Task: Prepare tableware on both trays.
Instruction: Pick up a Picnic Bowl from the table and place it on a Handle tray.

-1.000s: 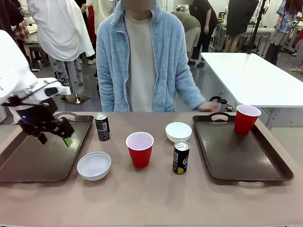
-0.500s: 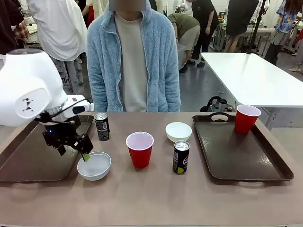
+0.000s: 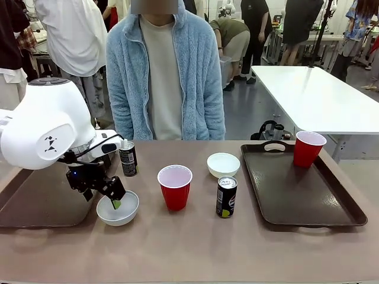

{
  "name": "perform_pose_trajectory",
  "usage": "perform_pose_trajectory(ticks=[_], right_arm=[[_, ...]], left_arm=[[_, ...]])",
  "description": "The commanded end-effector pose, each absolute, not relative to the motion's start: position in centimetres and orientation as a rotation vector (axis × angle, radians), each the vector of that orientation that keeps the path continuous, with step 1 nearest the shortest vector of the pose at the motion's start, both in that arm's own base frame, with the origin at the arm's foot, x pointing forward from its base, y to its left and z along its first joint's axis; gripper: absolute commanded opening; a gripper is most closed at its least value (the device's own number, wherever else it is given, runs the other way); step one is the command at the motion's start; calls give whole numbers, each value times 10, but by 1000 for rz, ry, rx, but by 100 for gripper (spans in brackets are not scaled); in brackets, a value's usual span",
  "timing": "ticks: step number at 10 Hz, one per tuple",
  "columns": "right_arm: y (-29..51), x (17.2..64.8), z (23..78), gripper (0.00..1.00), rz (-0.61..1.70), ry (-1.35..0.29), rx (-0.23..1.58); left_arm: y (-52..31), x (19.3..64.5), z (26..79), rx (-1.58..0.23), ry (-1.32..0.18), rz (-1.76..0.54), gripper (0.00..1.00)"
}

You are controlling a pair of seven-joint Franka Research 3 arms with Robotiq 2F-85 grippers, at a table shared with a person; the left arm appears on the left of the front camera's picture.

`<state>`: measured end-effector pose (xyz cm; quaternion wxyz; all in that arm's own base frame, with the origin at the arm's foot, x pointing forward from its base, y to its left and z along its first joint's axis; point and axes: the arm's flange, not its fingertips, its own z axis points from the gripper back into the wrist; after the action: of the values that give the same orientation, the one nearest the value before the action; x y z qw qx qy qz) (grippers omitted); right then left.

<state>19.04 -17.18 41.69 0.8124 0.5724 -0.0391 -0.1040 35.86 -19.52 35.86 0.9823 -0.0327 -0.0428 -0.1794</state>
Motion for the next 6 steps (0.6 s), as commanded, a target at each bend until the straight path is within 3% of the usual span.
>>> perform_pose_trajectory(ticks=[1,2,3,4,6], right_arm=[[-173,191,418,100,-214,-96,1237],[-173,191,418,100,-214,-96,1237],[-173,191,418,100,-214,-96,1237],[-173,191,418,100,-214,-96,1237],[-173,191,418,100,-214,-96,1237]], left_arm=[[-191,356,345,-88,-97,-372,89],[-191,359,342,-91,-90,-376,46],[-192,360,340,-86,-92,-376,34],[-193,360,340,-90,-93,-376,0],[-194,359,341,-91,-101,-378,0]])
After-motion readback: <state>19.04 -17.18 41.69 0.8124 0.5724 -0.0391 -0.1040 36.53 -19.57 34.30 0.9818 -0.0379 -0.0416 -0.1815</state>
